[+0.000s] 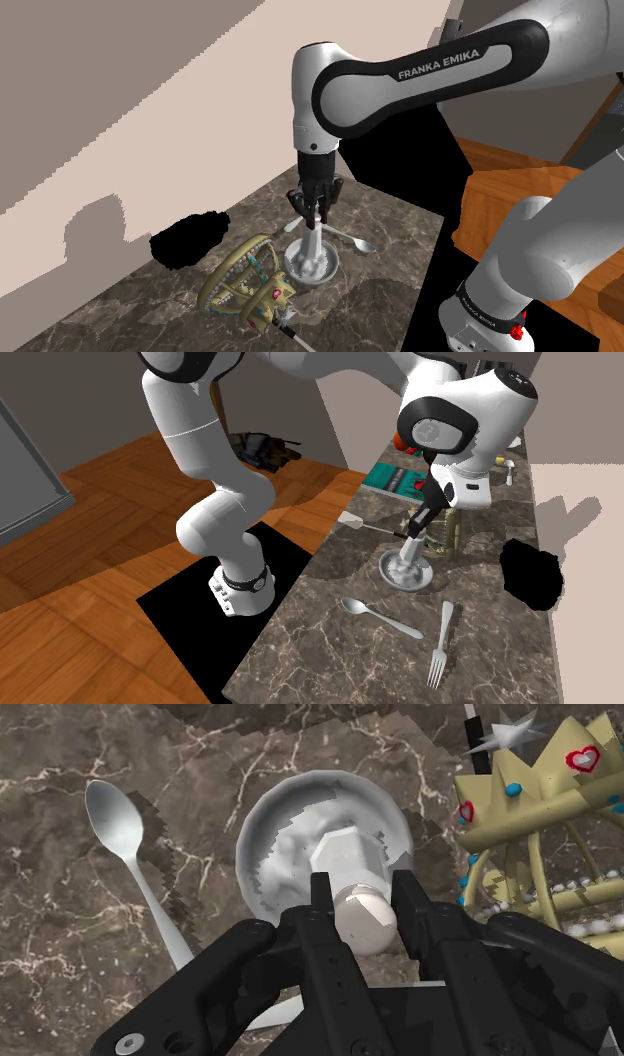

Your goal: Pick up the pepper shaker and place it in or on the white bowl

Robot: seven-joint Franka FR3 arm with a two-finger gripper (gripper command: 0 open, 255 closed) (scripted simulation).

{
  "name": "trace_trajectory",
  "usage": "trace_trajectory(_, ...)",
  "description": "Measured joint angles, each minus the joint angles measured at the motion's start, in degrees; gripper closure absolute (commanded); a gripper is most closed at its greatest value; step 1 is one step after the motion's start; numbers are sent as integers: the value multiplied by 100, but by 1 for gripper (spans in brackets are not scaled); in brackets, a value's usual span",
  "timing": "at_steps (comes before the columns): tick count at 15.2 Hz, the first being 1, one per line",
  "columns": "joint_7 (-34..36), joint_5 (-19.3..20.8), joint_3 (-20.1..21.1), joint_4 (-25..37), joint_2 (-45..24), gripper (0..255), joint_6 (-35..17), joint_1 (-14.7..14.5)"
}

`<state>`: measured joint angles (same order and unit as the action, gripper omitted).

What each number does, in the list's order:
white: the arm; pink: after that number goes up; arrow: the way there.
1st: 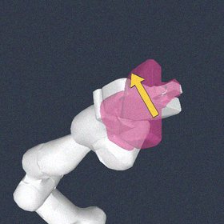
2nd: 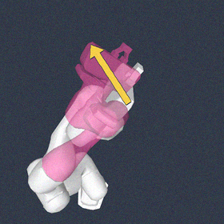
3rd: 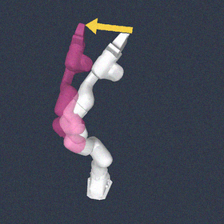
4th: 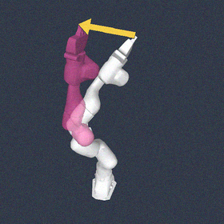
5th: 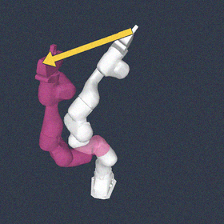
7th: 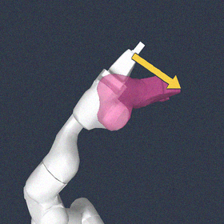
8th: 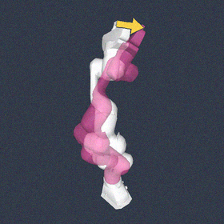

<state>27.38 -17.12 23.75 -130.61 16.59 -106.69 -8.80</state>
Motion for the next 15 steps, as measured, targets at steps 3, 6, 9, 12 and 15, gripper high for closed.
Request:
trace_trajectory(3,-34,-3,19,-151,-65,255,-210,1)
trace_trajectory(6,-40,-16,59,-299,-139,255,-432,-11)
trace_trajectory(9,-47,-13,60,-304,-153,255,-471,-7)
trace_trajectory(12,-48,-12,59,-303,-155,255,-478,-7)
trace_trajectory(15,-52,-10,58,-315,-160,0,-477,-5)
